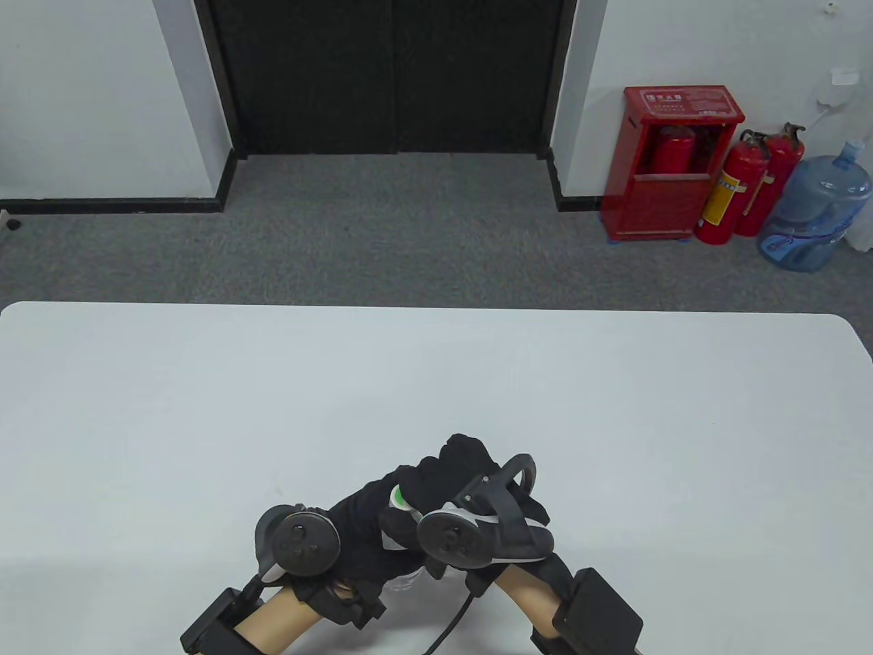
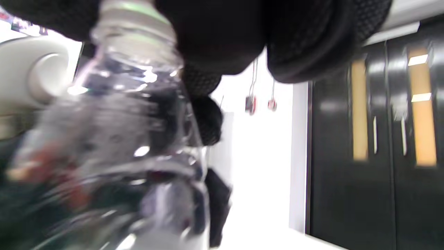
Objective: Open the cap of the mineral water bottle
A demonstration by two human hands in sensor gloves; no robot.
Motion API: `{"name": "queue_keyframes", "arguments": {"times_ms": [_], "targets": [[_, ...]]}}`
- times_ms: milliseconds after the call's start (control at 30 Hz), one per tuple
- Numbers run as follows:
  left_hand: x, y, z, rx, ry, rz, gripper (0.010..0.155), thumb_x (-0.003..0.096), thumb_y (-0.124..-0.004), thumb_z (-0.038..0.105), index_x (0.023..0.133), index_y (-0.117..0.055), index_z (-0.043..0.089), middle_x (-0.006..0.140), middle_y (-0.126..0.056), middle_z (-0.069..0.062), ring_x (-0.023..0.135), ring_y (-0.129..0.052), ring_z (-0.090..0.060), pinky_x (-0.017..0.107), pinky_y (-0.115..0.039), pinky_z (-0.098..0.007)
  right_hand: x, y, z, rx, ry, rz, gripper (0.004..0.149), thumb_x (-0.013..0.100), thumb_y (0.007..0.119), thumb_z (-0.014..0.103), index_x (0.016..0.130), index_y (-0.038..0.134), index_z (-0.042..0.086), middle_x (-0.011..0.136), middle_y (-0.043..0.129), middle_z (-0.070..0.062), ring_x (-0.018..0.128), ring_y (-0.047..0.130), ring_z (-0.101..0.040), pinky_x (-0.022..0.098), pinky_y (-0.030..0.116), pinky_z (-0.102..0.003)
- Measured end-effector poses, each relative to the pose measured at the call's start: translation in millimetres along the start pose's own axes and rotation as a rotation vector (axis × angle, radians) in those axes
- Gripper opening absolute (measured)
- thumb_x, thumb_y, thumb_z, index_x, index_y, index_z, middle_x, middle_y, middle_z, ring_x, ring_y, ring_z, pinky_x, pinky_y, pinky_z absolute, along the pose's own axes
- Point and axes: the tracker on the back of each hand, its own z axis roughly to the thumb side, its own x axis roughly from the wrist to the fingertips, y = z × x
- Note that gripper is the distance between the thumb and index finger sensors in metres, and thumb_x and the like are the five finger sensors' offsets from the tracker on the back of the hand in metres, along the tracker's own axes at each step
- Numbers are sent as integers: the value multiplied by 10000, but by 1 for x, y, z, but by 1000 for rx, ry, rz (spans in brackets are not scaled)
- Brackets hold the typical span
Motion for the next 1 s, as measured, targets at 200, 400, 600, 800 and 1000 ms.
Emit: {"name": "queue_keyframes", "arguments": {"times_ms": [200, 400, 600, 800, 1000], "targets": [[-2, 2, 1, -7, -22, 7, 927, 314, -863, 700, 964, -336, 302, 891, -669, -53, 632, -964, -353, 429, -841, -492, 1, 1, 1, 118, -28, 45, 630, 337, 739, 664, 688, 922, 174, 257, 945, 33, 259, 940, -252, 459, 721, -561], [-2, -2, -1, -30, -21, -12, 933, 312, -864, 700, 964, -337, 291, 892, -671, -51, 634, -963, -352, 434, -840, -492, 0, 3, -2, 185, -82, 139, 581, 371, 734, 591, 815, 837, 229, 425, 946, -56, 430, 902, -333, 551, 608, -592], [-1, 1, -3, -58, -4, -8, 926, 306, -865, 704, 968, -360, 300, 891, -685, -47, 634, -969, -345, 439, -843, -489, -3, 4, 1, 233, -125, 91, 547, 400, 686, 463, 922, 736, 308, 791, 886, -99, 758, 785, -416, 648, 449, -630], [-2, -1, -4, -78, 10, -11, 925, 309, -865, 700, 967, -356, 296, 896, -681, -46, 643, -967, -345, 442, -841, -494, -3, 6, -1, 202, -53, 96, 632, 399, 652, 629, 965, 692, 351, 945, 730, -53, 895, 613, -398, 683, 310, -649], [-2, 2, -2, -51, -2, 1, 924, 308, -868, 700, 970, -370, 292, 893, -690, -46, 633, -973, -346, 437, -844, -493, -3, 3, -1, 150, -41, 23, 594, 373, 736, 592, 896, 786, 314, 576, 892, -28, 635, 816, -356, 633, 468, -620]]}}
